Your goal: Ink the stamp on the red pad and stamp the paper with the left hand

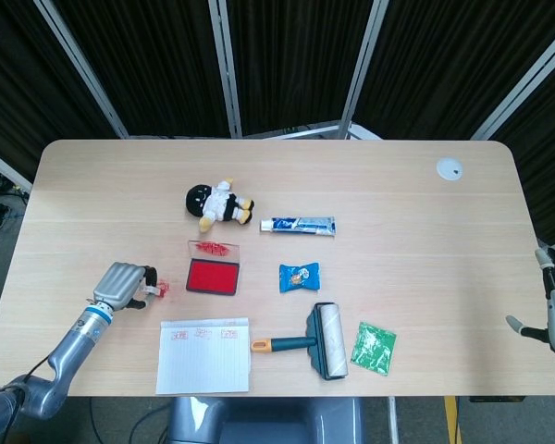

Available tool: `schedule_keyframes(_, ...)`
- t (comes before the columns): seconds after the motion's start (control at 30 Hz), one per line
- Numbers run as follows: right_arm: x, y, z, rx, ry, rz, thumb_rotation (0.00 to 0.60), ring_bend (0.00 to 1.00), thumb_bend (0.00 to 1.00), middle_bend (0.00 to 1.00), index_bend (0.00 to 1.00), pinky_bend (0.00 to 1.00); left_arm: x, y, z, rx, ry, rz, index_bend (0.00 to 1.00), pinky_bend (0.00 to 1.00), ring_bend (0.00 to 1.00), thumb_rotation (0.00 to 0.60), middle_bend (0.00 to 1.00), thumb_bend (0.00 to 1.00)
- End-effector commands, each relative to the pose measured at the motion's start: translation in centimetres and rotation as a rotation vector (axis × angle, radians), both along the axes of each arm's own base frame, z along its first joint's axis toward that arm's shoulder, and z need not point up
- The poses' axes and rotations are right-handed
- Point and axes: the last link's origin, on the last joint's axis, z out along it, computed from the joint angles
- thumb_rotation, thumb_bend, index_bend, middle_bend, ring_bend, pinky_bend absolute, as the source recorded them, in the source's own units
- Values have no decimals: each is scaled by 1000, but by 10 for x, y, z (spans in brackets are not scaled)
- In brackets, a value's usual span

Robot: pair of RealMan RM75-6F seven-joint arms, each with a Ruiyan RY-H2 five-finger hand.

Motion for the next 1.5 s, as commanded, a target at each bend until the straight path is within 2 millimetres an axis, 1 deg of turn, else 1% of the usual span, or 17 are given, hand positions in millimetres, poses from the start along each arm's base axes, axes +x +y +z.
schedule_keyframes(0.03, 0, 0, 0, -1, 0, 1, 600, 0, 0, 0, 0, 0, 0, 0, 0, 2, 4, -6, 526, 912, 787, 600, 456, 425)
schedule_keyframes(0.17, 0, 0, -1, 2, 2, 0, 600, 0, 0, 0, 0, 0, 0, -1, 0, -5, 13, -13, 496, 911, 786, 600, 419, 356)
schedule_keyframes(0.3, 0, 0, -1, 3, 3, 0, 600, 0, 0, 0, 0, 0, 1, -2, 1, -3, 17, -22, 433, 909, 782, 600, 376, 244)
schedule_keyframes(0.4, 0, 1, -1, 3, 3, 1, 600, 0, 0, 0, 0, 0, 2, -4, 3, 4, 29, -39, 400, 908, 781, 600, 361, 211)
schedule_keyframes(0.57, 1, 1, -1, 3, 1, 3, 600, 0, 0, 0, 0, 0, 2, -5, 6, 9, 31, -43, 384, 907, 780, 600, 352, 179)
schedule_keyframes(0.67, 1, 2, -1, 3, 0, 4, 600, 0, 0, 0, 0, 0, 2, -6, 7, 10, 28, -42, 359, 905, 778, 600, 332, 144)
schedule_keyframes(0.8, 2, 2, 0, 4, -8, 6, 600, 0, 0, 0, 0, 0, 4, -8, 13, 25, 21, -48, 335, 903, 775, 600, 312, 26)
schedule_keyframes(0.87, 4, 3, 0, 3, -12, 13, 600, 0, 0, 0, 0, 0, 8, -8, 22, 55, -5, -61, 329, 903, 775, 600, 310, 1)
schedule_keyframes(0.97, 5, 4, 1, 2, -15, 20, 600, 0, 0, 0, 0, 0, 13, -8, 38, 109, -31, -86, 290, 902, 774, 600, 291, 0)
schedule_keyframes(1.1, 8, 8, 4, -2, -27, 33, 600, 0, 0, 0, 0, 0, 17, -14, 81, 292, -16, -150, 188, 893, 764, 600, 201, 0)
schedule_keyframes(1.2, 11, 10, 7, -8, -40, 49, 600, 0, 0, 0, 0, 0, 16, -25, 105, 415, -16, -128, 120, 880, 749, 600, 139, 0)
schedule_keyframes(1.27, 13, 12, 9, -11, -49, 61, 600, 0, 0, 0, 0, 0, 16, -36, 119, 470, -32, -101, 82, 853, 722, 600, 108, 0)
schedule_keyframes(1.3, 15, 12, 10, -13, -52, 67, 600, 0, 0, 0, 0, 0, 15, -41, 124, 485, -42, -85, 64, 822, 691, 600, 87, 0)
schedule_keyframes(1.37, 17, 13, 11, -12, -60, 80, 600, 0, 0, 0, 0, 0, 15, -55, 136, 513, -62, -55, 40, 725, 597, 600, 42, 0)
schedule_keyframes(1.43, 19, 14, 11, -8, -63, 89, 600, 0, 0, 0, 0, 0, 15, -68, 145, 527, -64, -42, 16, 532, 434, 600, 8, 0)
schedule_keyframes(1.5, 21, 15, 12, -6, -65, 98, 600, 0, 0, 0, 0, 0, 15, -78, 151, 532, -65, -25, 2, 275, 244, 600, 0, 0)
